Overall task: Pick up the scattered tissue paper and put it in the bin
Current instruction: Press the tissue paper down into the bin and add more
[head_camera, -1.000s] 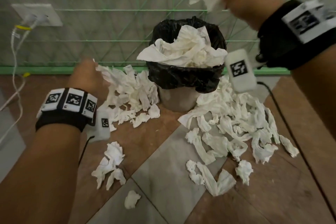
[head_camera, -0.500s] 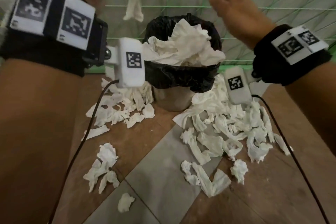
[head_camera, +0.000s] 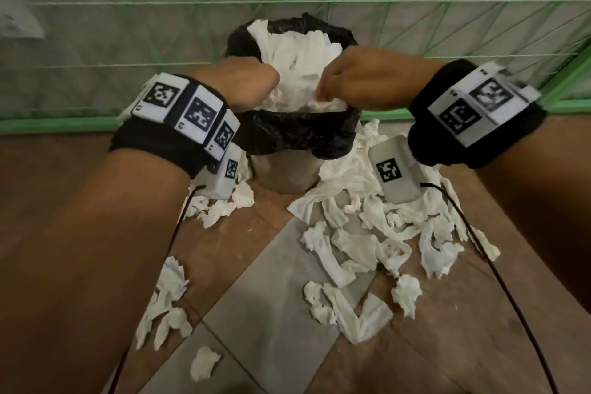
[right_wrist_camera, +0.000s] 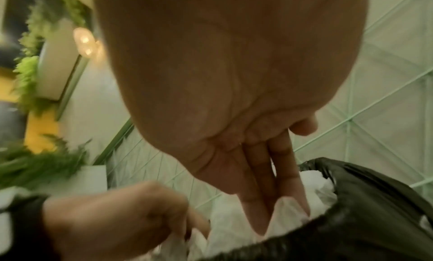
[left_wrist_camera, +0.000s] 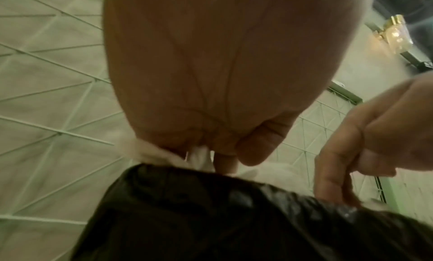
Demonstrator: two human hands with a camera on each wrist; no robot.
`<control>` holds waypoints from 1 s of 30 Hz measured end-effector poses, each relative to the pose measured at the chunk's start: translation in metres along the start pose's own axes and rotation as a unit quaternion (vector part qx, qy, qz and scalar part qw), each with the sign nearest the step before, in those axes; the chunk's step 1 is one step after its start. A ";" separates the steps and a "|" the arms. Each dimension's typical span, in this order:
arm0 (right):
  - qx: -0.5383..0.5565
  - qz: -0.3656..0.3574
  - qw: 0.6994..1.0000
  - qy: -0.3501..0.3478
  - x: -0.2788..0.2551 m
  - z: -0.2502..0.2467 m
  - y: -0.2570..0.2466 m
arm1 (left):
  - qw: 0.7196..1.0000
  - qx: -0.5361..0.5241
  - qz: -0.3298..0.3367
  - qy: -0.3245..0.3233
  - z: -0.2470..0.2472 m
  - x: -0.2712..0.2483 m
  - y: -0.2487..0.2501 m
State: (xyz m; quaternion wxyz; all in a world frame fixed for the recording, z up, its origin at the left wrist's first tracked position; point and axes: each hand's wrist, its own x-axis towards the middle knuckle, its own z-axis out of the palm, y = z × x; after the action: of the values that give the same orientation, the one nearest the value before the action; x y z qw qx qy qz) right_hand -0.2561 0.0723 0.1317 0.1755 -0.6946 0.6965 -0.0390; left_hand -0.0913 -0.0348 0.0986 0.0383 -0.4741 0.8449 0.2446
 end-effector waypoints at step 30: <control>-0.055 0.147 0.981 -0.110 0.009 0.164 0.111 | 0.987 -0.063 0.022 0.145 0.005 -0.034 -0.001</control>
State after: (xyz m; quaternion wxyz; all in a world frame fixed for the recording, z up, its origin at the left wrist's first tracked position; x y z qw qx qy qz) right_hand -0.3127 0.0986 -0.0565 0.2169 -0.5934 0.7683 0.1023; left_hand -0.0725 -0.0067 0.1035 -0.1193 -0.4876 0.8347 0.2268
